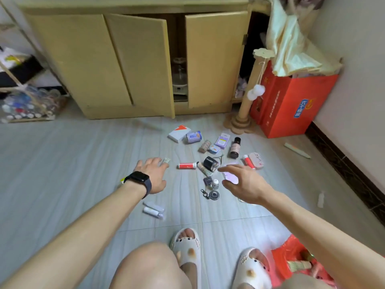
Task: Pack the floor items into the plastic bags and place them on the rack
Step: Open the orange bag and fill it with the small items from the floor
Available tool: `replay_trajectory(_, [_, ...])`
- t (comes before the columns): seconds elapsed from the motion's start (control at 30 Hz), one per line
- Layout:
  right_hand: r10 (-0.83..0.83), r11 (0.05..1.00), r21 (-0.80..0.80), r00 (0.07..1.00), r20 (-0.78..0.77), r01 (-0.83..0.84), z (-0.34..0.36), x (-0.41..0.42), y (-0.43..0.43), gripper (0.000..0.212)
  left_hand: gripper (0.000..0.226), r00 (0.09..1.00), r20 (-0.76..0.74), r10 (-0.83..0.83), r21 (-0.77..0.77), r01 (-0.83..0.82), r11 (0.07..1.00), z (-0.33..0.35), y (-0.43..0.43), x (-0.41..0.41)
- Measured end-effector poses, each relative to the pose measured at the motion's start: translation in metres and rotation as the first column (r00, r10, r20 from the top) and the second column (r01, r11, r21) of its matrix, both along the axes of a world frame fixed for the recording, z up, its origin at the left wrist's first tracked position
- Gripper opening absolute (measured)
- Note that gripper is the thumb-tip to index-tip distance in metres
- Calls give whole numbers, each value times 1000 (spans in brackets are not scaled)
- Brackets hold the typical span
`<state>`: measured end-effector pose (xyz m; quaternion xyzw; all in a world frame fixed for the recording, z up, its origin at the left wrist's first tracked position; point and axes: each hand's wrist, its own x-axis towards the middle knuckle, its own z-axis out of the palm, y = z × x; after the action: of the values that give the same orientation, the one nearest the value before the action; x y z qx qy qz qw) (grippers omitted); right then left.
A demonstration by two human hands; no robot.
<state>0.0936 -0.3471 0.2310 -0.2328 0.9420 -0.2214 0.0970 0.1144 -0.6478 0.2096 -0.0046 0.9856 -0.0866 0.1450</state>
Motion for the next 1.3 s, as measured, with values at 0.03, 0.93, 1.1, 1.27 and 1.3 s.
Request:
replay_trajectory(0.03, [6, 1000, 20, 1000, 19, -7, -13, -2, -5, 42, 62, 1000, 21, 23, 2, -23, 1000, -13, -9, 1])
replay_trajectory(0.93, [173, 913, 333, 963, 207, -235, -316, -67, -53, 52, 20, 942, 331, -57, 221, -19, 975, -279, -36, -59])
replay_trajectory(1.1, [159, 906, 359, 967, 197, -223, -319, -52, -40, 36, 25, 923, 354, -154, 300, 44, 953, -270, -9, -76])
replay_trajectory(1.27, [-72, 951, 306, 924, 375, -50, -310, -39, -29, 20, 24, 916, 339, -213, 330, 96, 939, -244, 0, -91])
replay_trajectory(1.3, [-108, 970, 243, 907, 407, 7, -302, -39, -23, 18, 24, 917, 323, -234, 328, 123, 936, -235, 1, -95])
